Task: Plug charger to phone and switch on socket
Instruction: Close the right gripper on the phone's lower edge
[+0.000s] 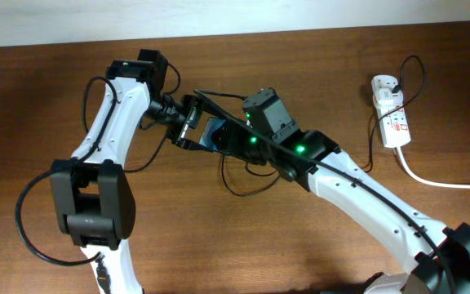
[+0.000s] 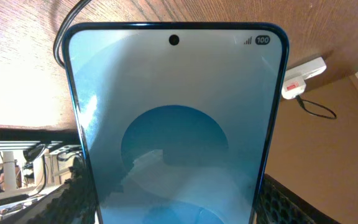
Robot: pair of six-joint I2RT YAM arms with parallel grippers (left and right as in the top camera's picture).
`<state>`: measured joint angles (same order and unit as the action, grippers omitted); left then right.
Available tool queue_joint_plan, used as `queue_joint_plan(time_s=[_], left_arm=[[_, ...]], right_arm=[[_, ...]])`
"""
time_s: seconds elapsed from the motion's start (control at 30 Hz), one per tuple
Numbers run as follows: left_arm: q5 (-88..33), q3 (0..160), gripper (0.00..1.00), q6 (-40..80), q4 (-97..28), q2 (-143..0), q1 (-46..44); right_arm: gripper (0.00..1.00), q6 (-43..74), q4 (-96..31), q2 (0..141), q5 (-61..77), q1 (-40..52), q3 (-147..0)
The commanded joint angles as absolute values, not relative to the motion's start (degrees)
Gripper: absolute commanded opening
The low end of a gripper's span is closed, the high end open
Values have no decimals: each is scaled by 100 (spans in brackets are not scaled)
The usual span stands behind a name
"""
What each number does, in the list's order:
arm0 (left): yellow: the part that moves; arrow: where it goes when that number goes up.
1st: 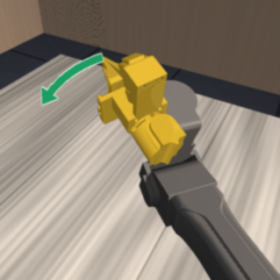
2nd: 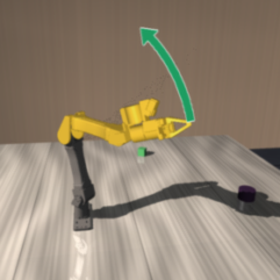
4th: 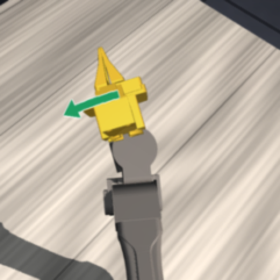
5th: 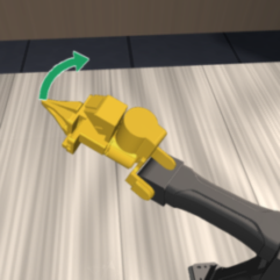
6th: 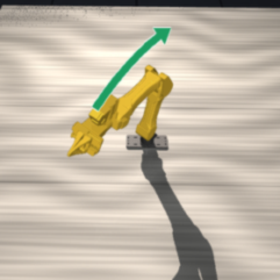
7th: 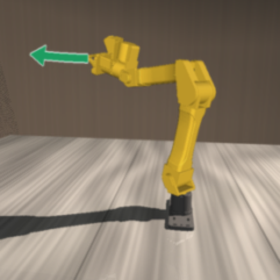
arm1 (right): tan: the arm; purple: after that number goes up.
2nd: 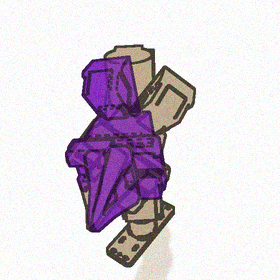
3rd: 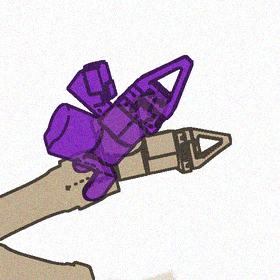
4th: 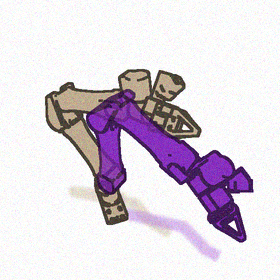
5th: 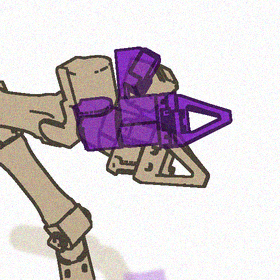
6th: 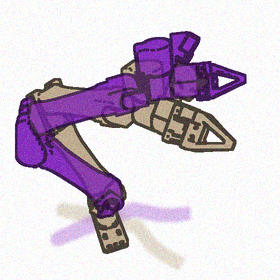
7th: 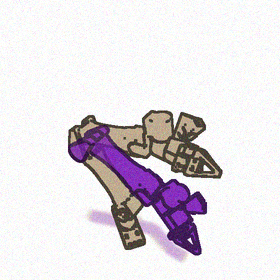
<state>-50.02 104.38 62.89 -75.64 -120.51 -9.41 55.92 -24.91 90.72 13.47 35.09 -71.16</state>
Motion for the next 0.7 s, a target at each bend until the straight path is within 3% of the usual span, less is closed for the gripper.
queue_joint_plan(time_s=[0.0,0.3,0.67], left_arm=[[-5096,10575,0,6381,-7575,-12031,-939],[-5098,10575,0,6381,-7575,-12031,-939],[-5098,10575,1,6381,-7575,-12031,-937]], right_arm=[[50,5603,-2397,9238,1173,3562,-7227],[38,5596,-2180,9268,1087,3562,-7227],[17,5596,-2204,9268,1138,3562,-7227]])
